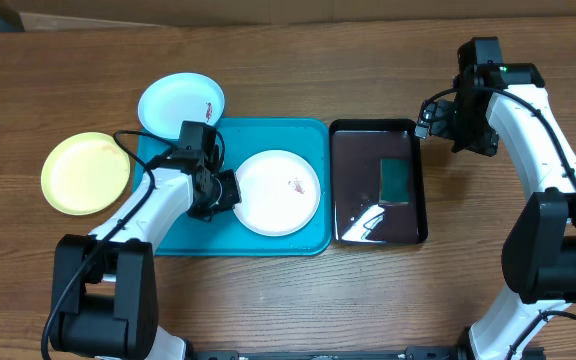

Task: Clean dirty plates on tray and stack at the side
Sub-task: 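Lower the right gripper into the black tray and grasp the green sponge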

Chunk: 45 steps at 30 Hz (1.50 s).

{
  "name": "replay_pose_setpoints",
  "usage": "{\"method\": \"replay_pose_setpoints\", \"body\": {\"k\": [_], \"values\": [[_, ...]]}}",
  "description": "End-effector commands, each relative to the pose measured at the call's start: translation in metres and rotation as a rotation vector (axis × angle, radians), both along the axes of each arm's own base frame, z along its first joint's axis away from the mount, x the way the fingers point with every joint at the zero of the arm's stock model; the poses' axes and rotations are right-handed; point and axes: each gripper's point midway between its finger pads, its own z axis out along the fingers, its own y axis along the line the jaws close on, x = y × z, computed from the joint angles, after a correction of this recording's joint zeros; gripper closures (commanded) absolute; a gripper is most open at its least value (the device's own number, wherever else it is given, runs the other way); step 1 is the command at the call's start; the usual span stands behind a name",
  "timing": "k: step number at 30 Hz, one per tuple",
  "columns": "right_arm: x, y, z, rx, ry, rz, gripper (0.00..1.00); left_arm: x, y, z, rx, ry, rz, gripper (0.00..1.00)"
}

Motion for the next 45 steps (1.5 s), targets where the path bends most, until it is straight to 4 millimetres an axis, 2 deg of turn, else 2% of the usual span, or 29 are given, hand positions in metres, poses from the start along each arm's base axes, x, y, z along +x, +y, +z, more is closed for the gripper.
{"method": "replay_pose_setpoints", "body": {"k": [1,12,22,24,27,29,30,32,36,39,43,45], "values": [[0.005,0.001,0.009,0.002,-0.029,-0.005,0.0,-0.008,0.002,-0.008,0.012,0.006,0.009,0.96],[0.005,0.001,0.009,0.002,-0.029,-0.005,0.0,0.007,0.012,0.001,0.028,-0.038,0.028,0.96],[0.005,0.001,0.009,0.002,-0.03,-0.005,0.0,0.011,0.014,0.002,0.037,-0.055,0.012,0.96],[0.017,0.001,0.012,0.003,-0.08,-0.005,0.0,0.011,0.014,0.002,0.035,-0.055,0.013,0.96],[0.025,0.02,0.015,0.12,-0.114,-0.012,0.0,0.012,0.018,0.002,0.033,-0.053,0.026,0.96],[0.011,0.041,0.016,0.235,-0.059,0.026,0.0,0.012,0.022,0.002,0.033,-0.052,0.04,0.96],[0.011,0.05,0.02,0.282,-0.066,0.094,0.0,0.012,0.023,0.002,0.033,-0.052,0.044,0.96],[0.003,0.071,0.034,0.386,-0.074,0.239,0.0,0.012,0.028,0.002,0.028,-0.049,0.06,0.96],[-0.01,0.094,0.062,0.523,-0.057,0.265,0.0,0.01,0.033,0.001,0.028,-0.036,0.079,0.96],[-0.032,0.105,0.066,0.524,0.017,0.277,0.0,0.011,0.033,0.001,0.028,-0.037,0.078,0.96],[-0.06,0.104,0.048,0.353,0.147,0.288,0.0,0.011,0.033,0.001,0.028,-0.037,0.078,0.96],[-0.064,0.103,0.04,0.267,0.167,0.278,0.0,0.011,0.033,0.001,0.028,-0.037,0.078,0.96]]}}
